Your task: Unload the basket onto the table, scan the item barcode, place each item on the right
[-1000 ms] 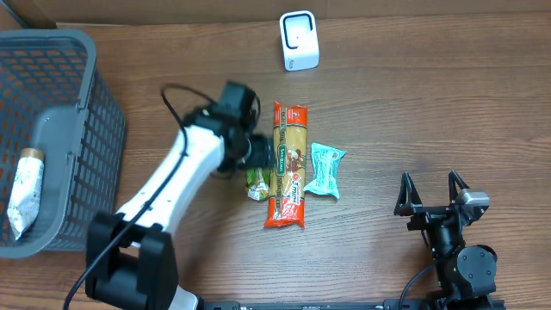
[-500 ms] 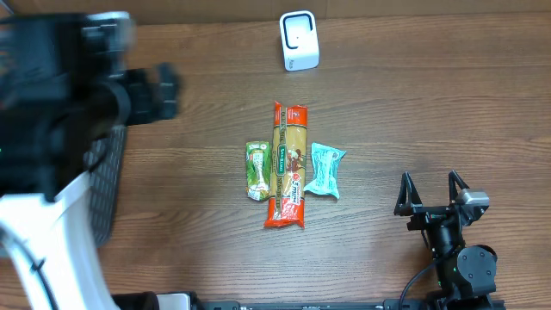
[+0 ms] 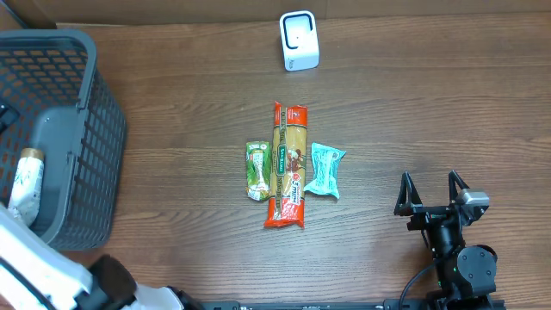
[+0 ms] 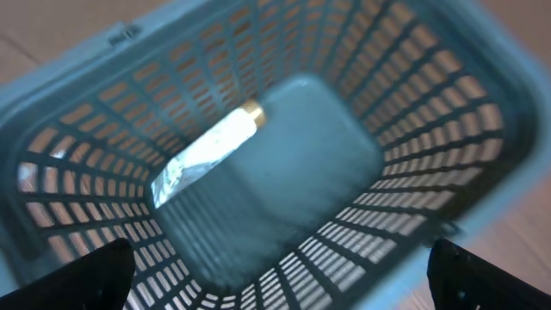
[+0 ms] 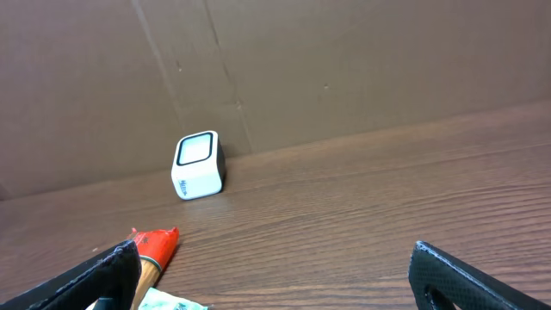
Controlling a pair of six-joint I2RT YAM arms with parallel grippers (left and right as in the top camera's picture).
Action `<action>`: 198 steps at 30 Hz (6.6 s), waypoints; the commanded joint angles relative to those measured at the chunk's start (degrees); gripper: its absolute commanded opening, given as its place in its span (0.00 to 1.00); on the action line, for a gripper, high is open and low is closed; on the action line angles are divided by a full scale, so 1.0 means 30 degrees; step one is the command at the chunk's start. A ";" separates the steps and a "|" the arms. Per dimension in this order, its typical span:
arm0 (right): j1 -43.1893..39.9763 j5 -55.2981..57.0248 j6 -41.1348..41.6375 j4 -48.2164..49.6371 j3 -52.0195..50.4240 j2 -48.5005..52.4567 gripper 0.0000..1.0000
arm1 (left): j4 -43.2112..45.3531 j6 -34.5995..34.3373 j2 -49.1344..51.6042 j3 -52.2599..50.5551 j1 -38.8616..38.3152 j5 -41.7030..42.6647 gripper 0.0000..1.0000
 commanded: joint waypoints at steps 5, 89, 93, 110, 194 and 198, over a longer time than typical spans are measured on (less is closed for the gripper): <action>0.0095 0.0124 -0.0160 0.0109 -0.0204 -0.0211 1.00 | -0.0189 -0.0335 0.3810 -0.0197 -0.0102 -0.1552 1.00; 0.0095 0.0124 -0.0160 0.0109 -0.0204 -0.0211 1.00 | 1.1591 0.5960 0.3563 -1.0892 -0.1093 0.2404 0.04; 0.0095 0.0124 -0.0160 0.0109 -0.0204 -0.0211 1.00 | 1.0775 0.5187 0.1188 -0.9639 -0.2237 0.2397 0.04; 0.0095 0.0124 -0.0160 0.0109 -0.0204 -0.0211 1.00 | 0.7985 0.2295 -0.8502 -0.8612 -0.6433 0.0495 0.04; 0.0095 0.0124 -0.0160 0.0109 -0.0204 -0.0211 1.00 | 1.4112 -0.1632 0.0095 -2.2731 -1.6691 0.5595 0.69; 0.0095 0.0124 -0.0160 0.0109 -0.0204 -0.0211 1.00 | 1.2786 -0.1552 -0.0044 -2.0946 -1.6684 0.5865 0.73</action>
